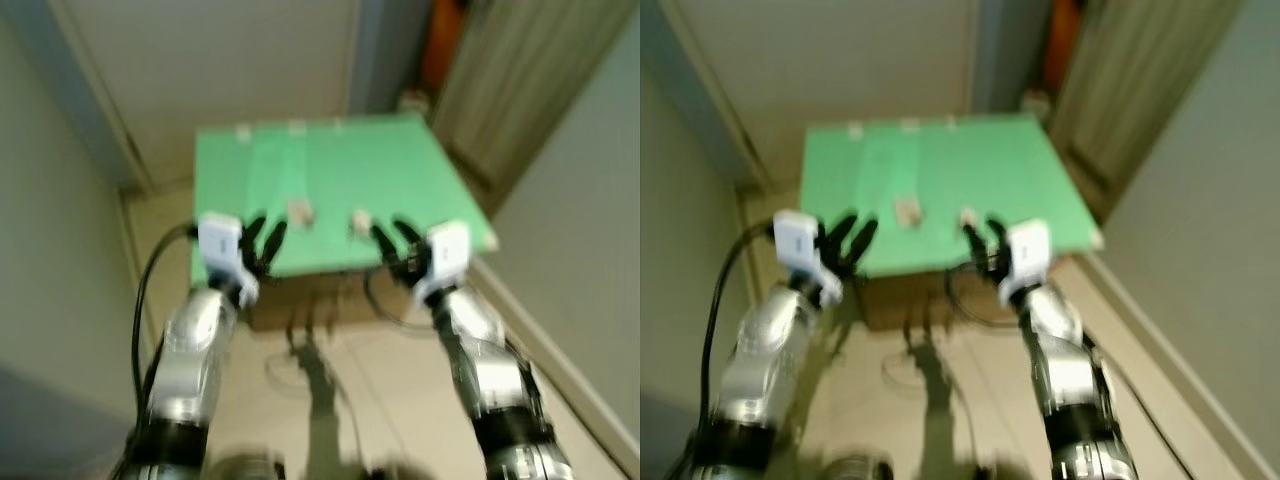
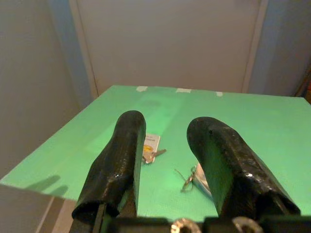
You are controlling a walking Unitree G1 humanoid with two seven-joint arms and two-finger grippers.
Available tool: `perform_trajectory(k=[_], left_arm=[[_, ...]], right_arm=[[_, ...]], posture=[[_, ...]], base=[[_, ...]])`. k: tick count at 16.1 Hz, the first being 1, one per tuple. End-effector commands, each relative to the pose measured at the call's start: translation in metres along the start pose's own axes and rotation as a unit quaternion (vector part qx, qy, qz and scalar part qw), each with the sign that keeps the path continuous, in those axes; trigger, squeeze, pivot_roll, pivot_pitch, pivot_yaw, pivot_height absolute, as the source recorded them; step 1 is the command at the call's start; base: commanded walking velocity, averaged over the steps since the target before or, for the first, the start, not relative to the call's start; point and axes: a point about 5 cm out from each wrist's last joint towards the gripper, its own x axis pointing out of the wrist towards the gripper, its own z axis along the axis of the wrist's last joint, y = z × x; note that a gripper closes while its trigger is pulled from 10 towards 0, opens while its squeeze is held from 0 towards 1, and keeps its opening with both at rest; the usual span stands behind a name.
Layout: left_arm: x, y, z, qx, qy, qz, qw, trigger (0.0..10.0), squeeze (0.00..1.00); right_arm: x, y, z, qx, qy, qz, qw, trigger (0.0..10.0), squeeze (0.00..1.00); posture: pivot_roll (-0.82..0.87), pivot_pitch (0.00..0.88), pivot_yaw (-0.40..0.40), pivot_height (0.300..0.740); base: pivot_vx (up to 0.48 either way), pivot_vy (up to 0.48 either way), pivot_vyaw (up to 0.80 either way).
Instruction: Hang keys on a hook
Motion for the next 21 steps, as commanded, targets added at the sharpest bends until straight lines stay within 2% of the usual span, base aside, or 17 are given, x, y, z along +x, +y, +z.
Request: perform_trajectory(k=[1,2,4,5,6,7,11,12,15,16,18,21], left_arm=[[0.005,-0.014,0.001,-0.004,-0.001,-0.023,1.0,10.0,0.0],[0.005,-0.016,0.002,-0.004,0.001,-0.025,1.0,10.0,0.0],[0.005,-0.02,0.002,-0.005,0.007,-0.031,0.999,10.0,0.0],[0.004,-0.022,0.002,-0.005,0.013,-0.035,0.999,10.0,0.0],[0.004,-0.024,0.002,-0.006,0.015,-0.037,0.999,10.0,0.0],[0.004,-0.027,0.001,-0.008,0.017,-0.041,0.999,10.0,0.0],[0.002,-0.03,-0.002,-0.01,0.026,-0.046,0.999,10.0,0.0],[0.001,-0.033,-0.003,-0.012,0.029,-0.048,0.998,10.0,0.0],[-0.001,-0.036,-0.006,-0.015,0.035,-0.051,0.998,10.0,0.0],[-0.002,-0.038,-0.007,-0.015,0.037,-0.052,0.998,10.0,0.0],[-0.004,-0.038,-0.008,-0.016,0.042,-0.051,0.998,10.0,0.0],[-0.005,-0.038,-0.014,-0.002,0.062,-0.039,0.997,10.0,0.0]], right_arm=[[-0.008,-0.008,-0.005,-0.02,0.023,-0.013,0.999,10.0,0.0],[-0.008,-0.006,-0.007,-0.034,0.036,-0.008,0.999,10.0,0.0],[-0.01,0.006,-0.022,-0.071,0.095,0.038,0.992,10.0,0.0],[-0.014,0.02,-0.035,-0.111,0.14,0.086,0.98,10.0,0.0],[-0.018,0.028,-0.041,-0.12,0.155,0.114,0.974,10.0,0.0],[-0.022,0.039,-0.049,-0.126,0.167,0.138,0.968,10.0,1.0],[-0.022,0.036,-0.054,-0.128,0.183,0.09,0.971,10.0,1.0],[-0.023,0.036,-0.055,-0.114,0.187,0.083,0.972,10.0,0.0],[-0.025,0.041,-0.056,-0.108,0.186,0.083,0.973,10.0,0.0],[-0.024,0.042,-0.056,-0.091,0.184,0.073,0.976,10.0,0.0],[-0.025,0.038,-0.055,-0.061,0.181,0.037,0.981,10.0,0.0],[-0.033,0.03,-0.063,-0.041,0.215,0.007,0.976,10.0,0.0]], posture=[[0.06,0.115,-0.02,0.74],[0.06,0.117,-0.02,0.74],[0.05,0.121,-0.017,0.74],[0.05,0.126,-0.015,0.74],[0.05,0.129,-0.016,0.74],[0.05,0.133,-0.015,0.74],[0.05,0.142,-0.009,0.74],[0.04,0.15,-0.009,0.74],[0.04,0.158,-0.011,0.74],[0.05,0.161,-0.011,0.74],[0.05,0.168,-0.01,0.74],[0.04,0.177,-0.01,0.74]], base=[[0.368,0.0,0.0],[0.368,0.0,0.0],[0.366,0.0,0.0],[0.364,0.0,0.0],[0.371,0.0,0.0],[0.368,0.0,0.0],[0.367,0.0,0.0],[0.364,0.0,0.0],[0.366,0.0,0.53],[0.368,0.0,0.8],[0.364,0.0,0.4],[0.099,0.0,0.0]])
